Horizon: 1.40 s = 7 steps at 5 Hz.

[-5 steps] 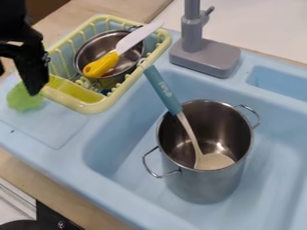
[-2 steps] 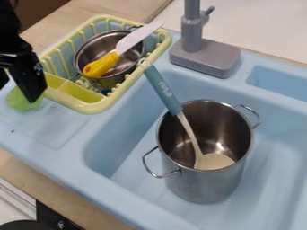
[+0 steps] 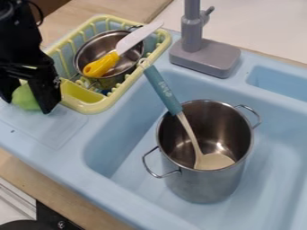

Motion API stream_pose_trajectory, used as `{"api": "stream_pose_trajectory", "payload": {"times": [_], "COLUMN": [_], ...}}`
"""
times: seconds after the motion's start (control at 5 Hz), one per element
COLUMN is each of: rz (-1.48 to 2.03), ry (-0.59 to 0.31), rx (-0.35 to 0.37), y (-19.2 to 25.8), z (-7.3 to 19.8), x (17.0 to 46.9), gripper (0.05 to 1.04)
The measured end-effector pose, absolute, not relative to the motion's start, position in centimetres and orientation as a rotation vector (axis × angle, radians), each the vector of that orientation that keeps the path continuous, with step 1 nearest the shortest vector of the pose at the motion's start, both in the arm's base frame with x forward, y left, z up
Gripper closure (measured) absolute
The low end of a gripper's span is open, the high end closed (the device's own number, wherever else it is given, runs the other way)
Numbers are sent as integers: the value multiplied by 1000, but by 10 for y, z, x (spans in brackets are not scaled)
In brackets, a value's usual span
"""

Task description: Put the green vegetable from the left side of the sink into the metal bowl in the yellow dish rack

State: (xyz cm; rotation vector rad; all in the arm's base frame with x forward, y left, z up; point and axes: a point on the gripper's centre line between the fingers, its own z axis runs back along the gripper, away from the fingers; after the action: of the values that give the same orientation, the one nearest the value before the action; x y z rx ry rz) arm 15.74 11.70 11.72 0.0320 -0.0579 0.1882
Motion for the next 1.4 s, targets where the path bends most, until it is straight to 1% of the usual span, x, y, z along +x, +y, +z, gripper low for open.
{"api": "stream_pose_trajectory", "payload": {"times": [0.2, 0.4, 0.6, 0.8, 1.0, 1.2, 1.4], "rz": [194, 214, 215, 234, 238, 232, 200], "ry": [-50, -59, -48, -21, -16, -34, -80], "rx": [46, 27, 18, 27, 51, 62, 51], "y": [116, 115, 113, 109, 108, 113, 113], "z": [116, 116, 116, 125, 139, 149, 144], "x": [160, 159, 157, 160, 178, 203, 241], "gripper": [309, 320, 320, 320, 320, 320, 320]}}
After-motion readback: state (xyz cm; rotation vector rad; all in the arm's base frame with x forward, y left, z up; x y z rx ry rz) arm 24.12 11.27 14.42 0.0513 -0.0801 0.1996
